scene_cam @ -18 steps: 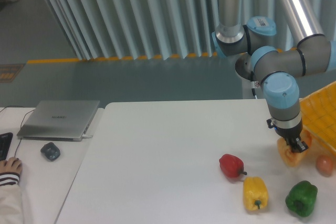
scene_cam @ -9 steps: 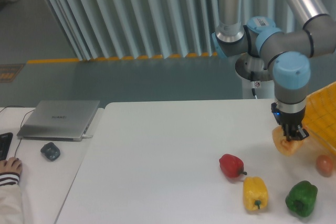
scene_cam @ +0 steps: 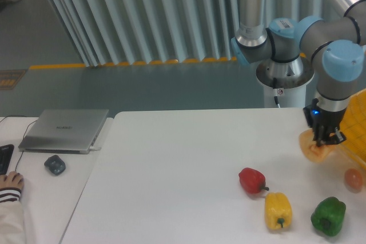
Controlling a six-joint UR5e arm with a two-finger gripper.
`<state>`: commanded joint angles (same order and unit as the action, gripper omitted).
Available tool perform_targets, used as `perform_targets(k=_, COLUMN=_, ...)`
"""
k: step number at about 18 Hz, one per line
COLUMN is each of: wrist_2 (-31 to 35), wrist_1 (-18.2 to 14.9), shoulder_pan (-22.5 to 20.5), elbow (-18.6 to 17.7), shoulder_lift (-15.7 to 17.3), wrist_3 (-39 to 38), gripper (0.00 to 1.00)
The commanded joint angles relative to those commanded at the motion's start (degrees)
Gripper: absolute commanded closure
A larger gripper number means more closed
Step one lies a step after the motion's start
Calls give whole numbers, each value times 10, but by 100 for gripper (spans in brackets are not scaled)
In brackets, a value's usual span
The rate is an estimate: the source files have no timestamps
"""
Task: Place the triangular bread in the basket
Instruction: 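Lift the gripped bread and carry it into the yellow basket, then open the gripper to release the bread inside the basket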
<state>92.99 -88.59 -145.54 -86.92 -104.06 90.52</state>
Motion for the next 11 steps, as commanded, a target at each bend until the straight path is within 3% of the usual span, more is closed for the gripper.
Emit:
perform_targets(k=4, wrist_2=-3, wrist_1=3, shoulder_pan=-32, elbow=-1, shoulder_lift=0, wrist_3=85, gripper=96)
perform_targets(k=7, wrist_2=-6, wrist_1=5, shoulder_pan=-57, elbow=2, shoulder_lift=1, wrist_3=134, gripper=90)
perform_targets(k=8, wrist_2=-8, wrist_1=5, shoulder_pan=-62, elbow=3, shoulder_lift=1, wrist_3=153, gripper=84)
perform_targets(k=10, wrist_2=-14, wrist_1=6, shoulder_pan=-64, elbow=4, shoulder_lift=2, wrist_3=160, gripper=63)
perform_targets(k=11, wrist_2=-13, wrist_1=8, shoulder_pan=-64, elbow=4, shoulder_lift=3, wrist_3=164, gripper=48)
